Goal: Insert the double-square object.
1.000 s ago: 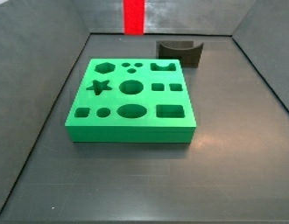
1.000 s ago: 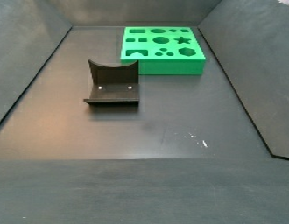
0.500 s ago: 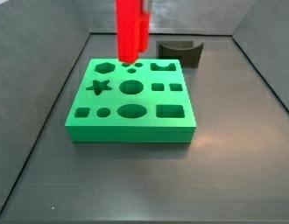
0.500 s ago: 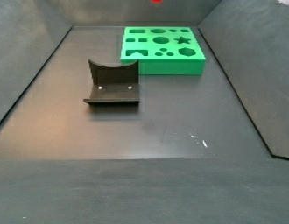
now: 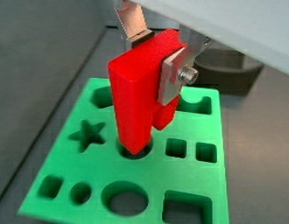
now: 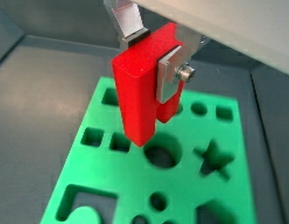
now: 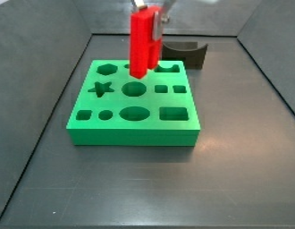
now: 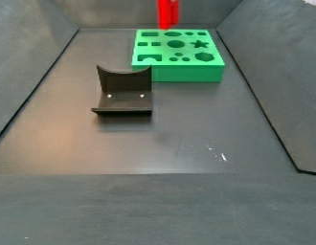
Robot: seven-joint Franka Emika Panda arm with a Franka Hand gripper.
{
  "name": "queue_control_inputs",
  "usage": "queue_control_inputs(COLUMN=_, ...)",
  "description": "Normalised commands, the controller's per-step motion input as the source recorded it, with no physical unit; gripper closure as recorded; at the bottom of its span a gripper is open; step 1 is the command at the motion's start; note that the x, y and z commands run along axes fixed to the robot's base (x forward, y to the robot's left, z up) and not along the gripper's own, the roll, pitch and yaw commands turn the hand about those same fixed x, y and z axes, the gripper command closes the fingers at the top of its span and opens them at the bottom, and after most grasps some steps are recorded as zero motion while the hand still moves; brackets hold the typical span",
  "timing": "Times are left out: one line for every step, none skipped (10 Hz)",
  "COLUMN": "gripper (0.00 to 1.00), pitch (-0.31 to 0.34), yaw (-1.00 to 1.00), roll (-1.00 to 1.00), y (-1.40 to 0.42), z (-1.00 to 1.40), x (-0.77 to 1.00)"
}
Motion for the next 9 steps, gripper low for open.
queue_control_inputs(gripper=1.00, pitch=0.000, yaw=-1.00, roll=-0.02, y=0.00, z=-0.31, x=0.03)
queue_control_inputs(gripper=1.00, pitch=0.000, yaw=-1.00, roll=-0.04, y=0.00, z=-0.25, x=0.04)
queue_control_inputs(gripper=1.00, pitch=0.000, yaw=-1.00, roll=-0.07, y=0.00, z=-0.18, x=0.06)
queue_control_inputs(gripper=1.00, pitch=0.000, yaw=-0.98, roll=-0.12, y=0.00, z=-0.05, x=0.13)
queue_control_inputs(gripper=1.00, pitch=0.000, yaw=-0.91, roll=-0.17, y=0.00, z=0.00, x=0.23)
queue_control_inputs(gripper=1.00, pitch=0.000, yaw=-0.87, roll=-0.20, y=0.00, z=0.00, x=0.28)
queue_control_inputs(gripper=1.00, pitch=0.000, yaw=-0.86, roll=-0.19, y=0.00, z=0.00, x=0.29)
queue_control_inputs(gripper=1.00, pitch=0.014, yaw=-0.87, roll=-0.14, y=0.01, z=-0.03, x=0.27)
queue_control_inputs(gripper=1.00, pitch=0.026, yaw=-0.88, roll=-0.09, y=0.05, z=-0.13, x=0.22)
